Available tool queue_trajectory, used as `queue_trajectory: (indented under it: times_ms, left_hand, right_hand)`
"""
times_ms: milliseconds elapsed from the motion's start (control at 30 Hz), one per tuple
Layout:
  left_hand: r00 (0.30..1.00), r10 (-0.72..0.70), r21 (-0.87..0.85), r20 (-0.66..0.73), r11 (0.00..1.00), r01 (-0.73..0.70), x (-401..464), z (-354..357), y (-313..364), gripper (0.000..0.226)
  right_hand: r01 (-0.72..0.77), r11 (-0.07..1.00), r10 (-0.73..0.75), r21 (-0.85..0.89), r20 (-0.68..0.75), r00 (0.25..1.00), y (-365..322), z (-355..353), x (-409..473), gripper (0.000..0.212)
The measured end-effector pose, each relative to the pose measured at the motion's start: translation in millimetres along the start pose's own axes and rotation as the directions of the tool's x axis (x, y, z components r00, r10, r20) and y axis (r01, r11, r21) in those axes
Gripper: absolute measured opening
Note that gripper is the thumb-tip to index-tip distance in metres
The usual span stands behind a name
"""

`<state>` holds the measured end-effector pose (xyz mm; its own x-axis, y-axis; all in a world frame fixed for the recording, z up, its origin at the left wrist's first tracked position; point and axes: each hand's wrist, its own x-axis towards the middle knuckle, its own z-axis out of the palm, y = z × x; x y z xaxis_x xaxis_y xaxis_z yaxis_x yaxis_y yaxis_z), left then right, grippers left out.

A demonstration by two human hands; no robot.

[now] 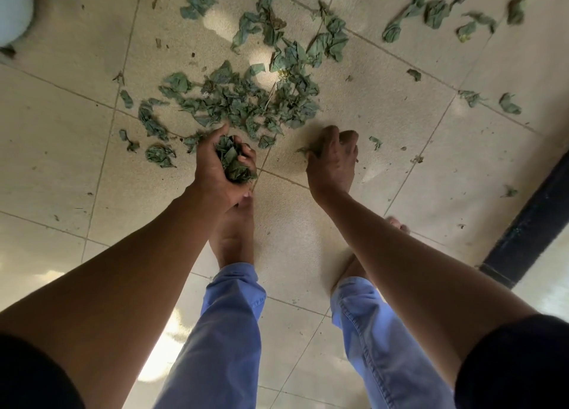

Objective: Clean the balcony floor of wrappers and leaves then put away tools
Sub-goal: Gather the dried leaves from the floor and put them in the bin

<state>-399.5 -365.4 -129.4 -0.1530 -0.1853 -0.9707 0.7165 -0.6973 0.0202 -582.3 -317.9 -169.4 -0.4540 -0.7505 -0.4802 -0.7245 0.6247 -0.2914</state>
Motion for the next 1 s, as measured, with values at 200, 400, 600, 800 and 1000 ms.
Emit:
queue_trajectory:
  times_ms: [200,400,600,800,1000]
  left_hand:
    - [1.0,-0.022,0.038,-0.008,0.999,0.022,-2.0,-3.3,-18.5,0.03]
    - [0.998,-0.066,0.013,0.0,0.998,0.066,-15.8,2.0,-41.2,0.03]
    - [0.999,-0.038,-0.028,0.005,0.999,0.038,-43.2,30.2,-65.3,0.026]
    - [0.975,-0.024,-0.004,0.223,1.0,0.025,-72.4,65.1,-86.5,0.032]
    - [0.951,0.024,0.212,0.308,0.973,-0.093,-79.3,63.0,-91.5,0.057]
  right_hand:
    - [0.051,0.999,-0.051,0.014,0.009,0.999,18.7,1.3,-15.9,0.036]
    - [-0.208,0.858,0.152,0.47,0.155,0.976,10.2,-41.2,-24.5,0.024]
    - [0.005,0.765,-0.057,0.645,0.06,0.997,-34.5,-127.2,-71.4,0.019]
    - [0.33,0.89,-0.311,0.313,-0.112,0.944,-49.7,-134.9,-94.4,0.027]
    - [0.426,0.898,-0.427,0.114,-0.018,0.904,-48.9,-139.7,-100.7,0.025]
